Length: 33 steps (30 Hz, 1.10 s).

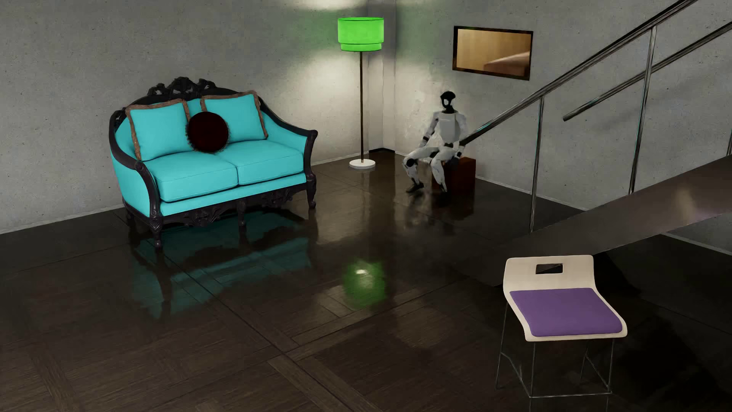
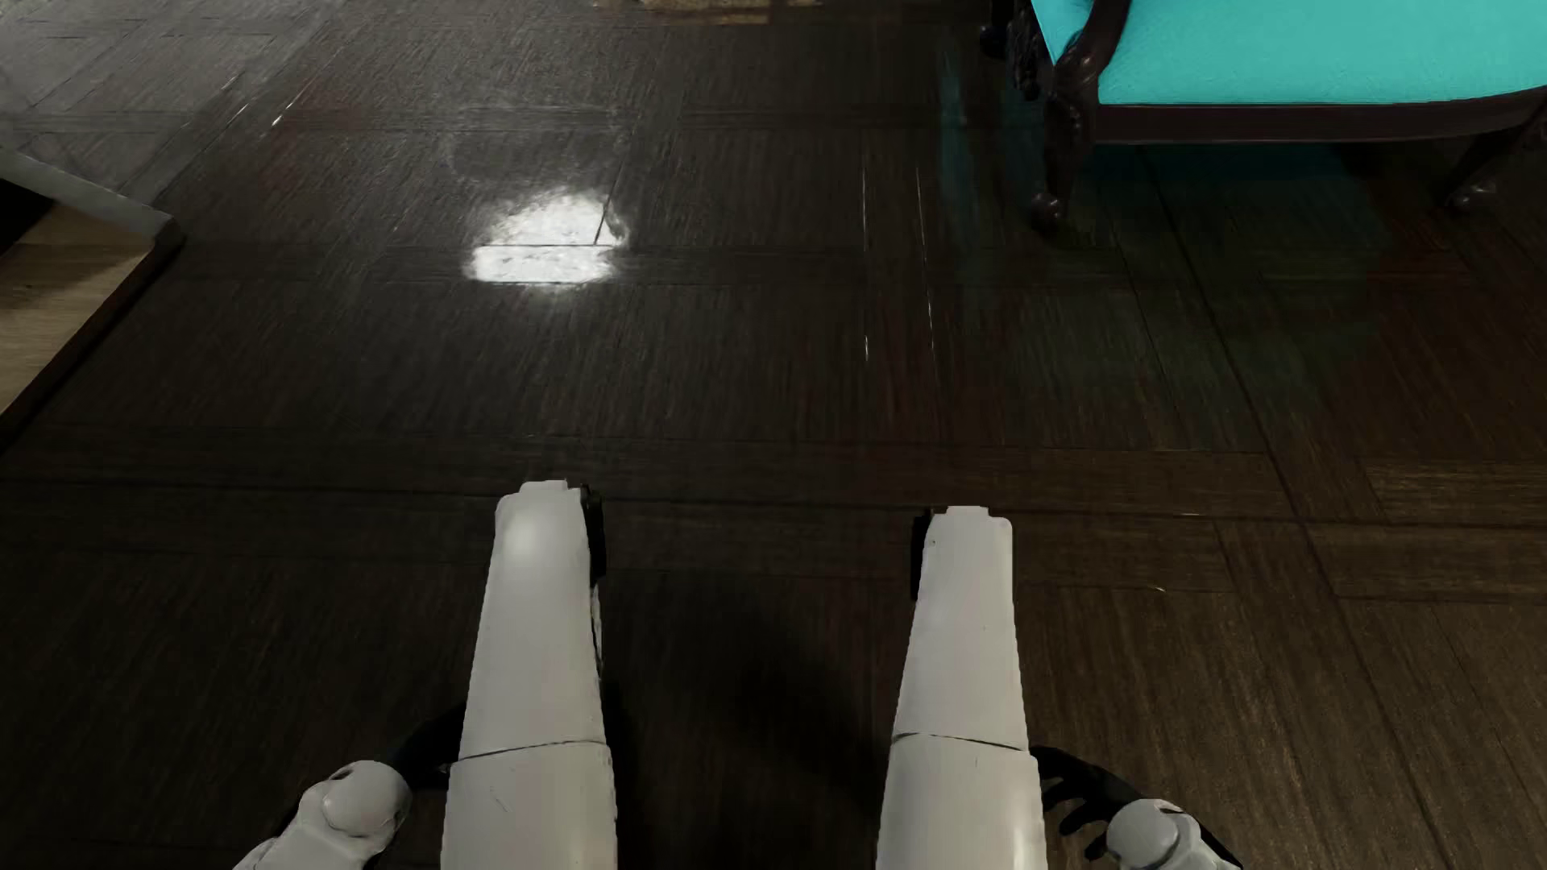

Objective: Get off of the dark orange box

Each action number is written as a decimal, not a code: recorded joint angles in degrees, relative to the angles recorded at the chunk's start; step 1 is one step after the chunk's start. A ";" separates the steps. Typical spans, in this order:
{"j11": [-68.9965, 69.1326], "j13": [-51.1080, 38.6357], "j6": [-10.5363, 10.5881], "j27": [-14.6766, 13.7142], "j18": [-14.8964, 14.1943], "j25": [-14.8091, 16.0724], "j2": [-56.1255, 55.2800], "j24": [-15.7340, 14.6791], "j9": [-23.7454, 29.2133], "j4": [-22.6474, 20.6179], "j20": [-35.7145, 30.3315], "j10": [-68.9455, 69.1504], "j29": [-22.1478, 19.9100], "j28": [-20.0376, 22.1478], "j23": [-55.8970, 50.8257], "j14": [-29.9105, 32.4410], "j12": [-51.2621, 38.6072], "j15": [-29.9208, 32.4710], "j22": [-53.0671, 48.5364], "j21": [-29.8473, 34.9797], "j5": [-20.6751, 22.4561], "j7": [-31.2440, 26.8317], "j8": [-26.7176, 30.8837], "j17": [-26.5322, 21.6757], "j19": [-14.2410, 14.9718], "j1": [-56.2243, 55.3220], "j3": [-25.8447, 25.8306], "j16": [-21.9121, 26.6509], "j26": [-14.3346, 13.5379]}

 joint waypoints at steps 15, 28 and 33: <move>-0.40 11.85 0.19 -1.58 0.12 -1.93 2.61 3.94 -1.24 -0.38 1.64 -0.87 2.58 -3.78 -5.10 0.83 10.21 0.73 1.94 -3.18 0.64 0.24 -0.10 4.90 -1.08 3.10 0.05 -5.33 -1.11; 0.76 -12.64 0.59 -5.69 -2.16 1.76 1.22 -8.21 1.34 0.96 -1.76 -0.53 -18.92 15.93 -47.42 3.42 -3.55 -4.45 -44.34 14.99 1.31 0.46 0.42 -17.88 -2.93 1.07 -0.32 14.20 -6.94; 0.59 -40.42 0.09 -9.66 -2.98 -4.06 -4.69 -1.22 6.82 1.29 -24.74 -0.54 -2.89 -3.77 -52.16 1.85 -30.40 -0.21 -53.46 40.13 0.41 0.62 1.48 -22.72 -0.37 -3.49 -0.25 24.98 -9.44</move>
